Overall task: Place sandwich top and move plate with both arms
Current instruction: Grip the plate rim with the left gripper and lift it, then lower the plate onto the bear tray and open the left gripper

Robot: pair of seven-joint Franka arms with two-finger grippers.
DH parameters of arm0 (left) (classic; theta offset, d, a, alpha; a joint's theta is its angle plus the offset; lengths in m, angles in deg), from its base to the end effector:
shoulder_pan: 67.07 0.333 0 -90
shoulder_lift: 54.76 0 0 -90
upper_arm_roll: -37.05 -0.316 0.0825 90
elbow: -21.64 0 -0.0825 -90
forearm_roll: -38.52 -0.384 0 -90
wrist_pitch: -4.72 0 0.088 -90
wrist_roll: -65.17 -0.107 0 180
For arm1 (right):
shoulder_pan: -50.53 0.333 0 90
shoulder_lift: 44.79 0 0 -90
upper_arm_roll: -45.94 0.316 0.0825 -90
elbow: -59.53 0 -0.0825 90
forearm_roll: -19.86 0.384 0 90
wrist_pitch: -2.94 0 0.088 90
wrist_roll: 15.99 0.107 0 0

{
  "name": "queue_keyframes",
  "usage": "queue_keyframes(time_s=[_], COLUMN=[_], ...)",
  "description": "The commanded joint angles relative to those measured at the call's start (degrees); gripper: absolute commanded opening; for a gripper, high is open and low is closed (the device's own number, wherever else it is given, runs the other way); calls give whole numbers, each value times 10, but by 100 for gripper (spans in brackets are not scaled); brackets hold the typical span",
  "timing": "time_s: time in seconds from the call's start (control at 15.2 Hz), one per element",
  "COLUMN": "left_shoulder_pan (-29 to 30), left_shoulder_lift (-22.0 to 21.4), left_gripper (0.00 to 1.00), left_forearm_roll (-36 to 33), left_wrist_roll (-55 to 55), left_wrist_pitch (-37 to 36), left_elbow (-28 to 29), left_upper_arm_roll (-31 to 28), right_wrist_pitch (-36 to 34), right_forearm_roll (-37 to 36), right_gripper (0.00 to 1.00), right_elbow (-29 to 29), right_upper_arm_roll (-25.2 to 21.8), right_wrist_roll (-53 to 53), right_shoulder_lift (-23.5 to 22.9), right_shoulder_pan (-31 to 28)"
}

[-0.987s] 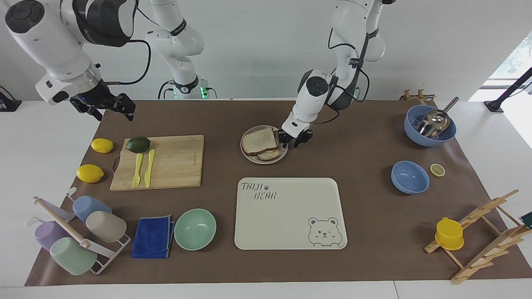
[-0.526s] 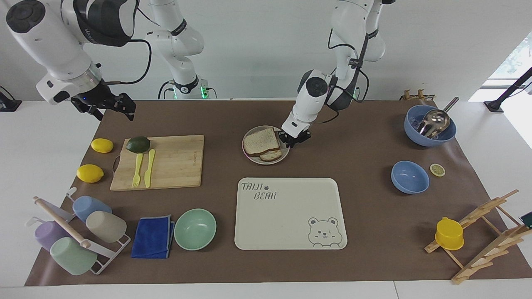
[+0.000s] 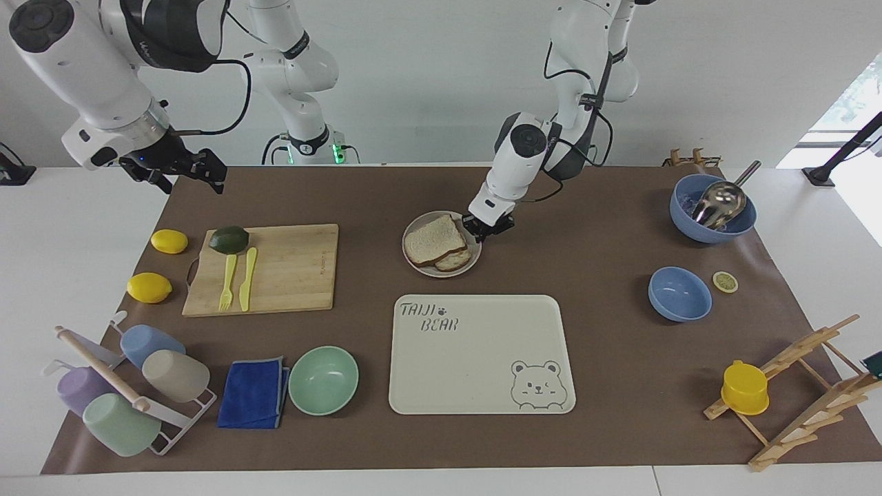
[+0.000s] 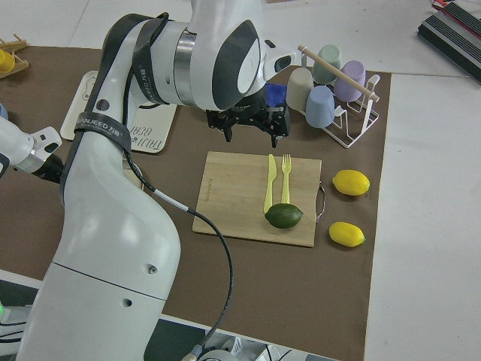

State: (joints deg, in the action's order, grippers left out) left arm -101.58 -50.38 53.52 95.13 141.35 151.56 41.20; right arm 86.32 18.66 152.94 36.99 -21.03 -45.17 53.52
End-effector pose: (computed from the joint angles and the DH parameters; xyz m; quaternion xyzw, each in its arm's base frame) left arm 0.4134 -0.3338 0.3296 0.9952 0.0178 -0.0366 0.0892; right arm 0.5373 -0.0583 0.5843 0.9958 -0.0083 -0.0913 0.0022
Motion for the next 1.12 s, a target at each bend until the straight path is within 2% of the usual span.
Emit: queue_keyframes(time_s=[0.0, 0.2, 0.39, 0.53, 0.72, 0.86, 0.99, 1.05], left_shoulder_pan=[26, 71, 111, 123, 161, 166, 178, 184], left_shoulder_lift=[-39, -16, 18, 55, 125, 198, 256, 266], left_gripper=[0, 0, 0, 0, 0, 0, 0, 0], left_forearm_roll=[36, 67, 70, 71, 74, 78, 76, 78], left_wrist_roll=[-30, -68, -78, -82, -112, -126, -146, -175], left_wrist_pitch=[-63, -130, -134, -137, -139, -141, -171, -191], left_elbow=[-32, -117, -170, -216, -284, -359, -424, -444], left_upper_arm_roll=[-4, -5, -5, -5, -3, -4, -2, -3], right_wrist_pitch=[-29, -31, 0, -6, -23, -19, -19, -18], right_forearm_roll=[11, 10, 8, 8, 11, 10, 8, 9], right_gripper=[100, 100, 100, 100, 100, 100, 100, 100], right_elbow=[4, 4, -10, -12, -26, -26, -26, -26], right_upper_arm_roll=[-15, -13, -13, -15, -13, -11, -9, -9], right_wrist_roll=[-13, -14, -14, -15, -14, -15, -15, -15], right_shoulder_lift=[20, 22, 16, 15, 14, 11, 10, 12], right_shoulder_pan=[7, 7, 8, 7, 7, 7, 7, 7])
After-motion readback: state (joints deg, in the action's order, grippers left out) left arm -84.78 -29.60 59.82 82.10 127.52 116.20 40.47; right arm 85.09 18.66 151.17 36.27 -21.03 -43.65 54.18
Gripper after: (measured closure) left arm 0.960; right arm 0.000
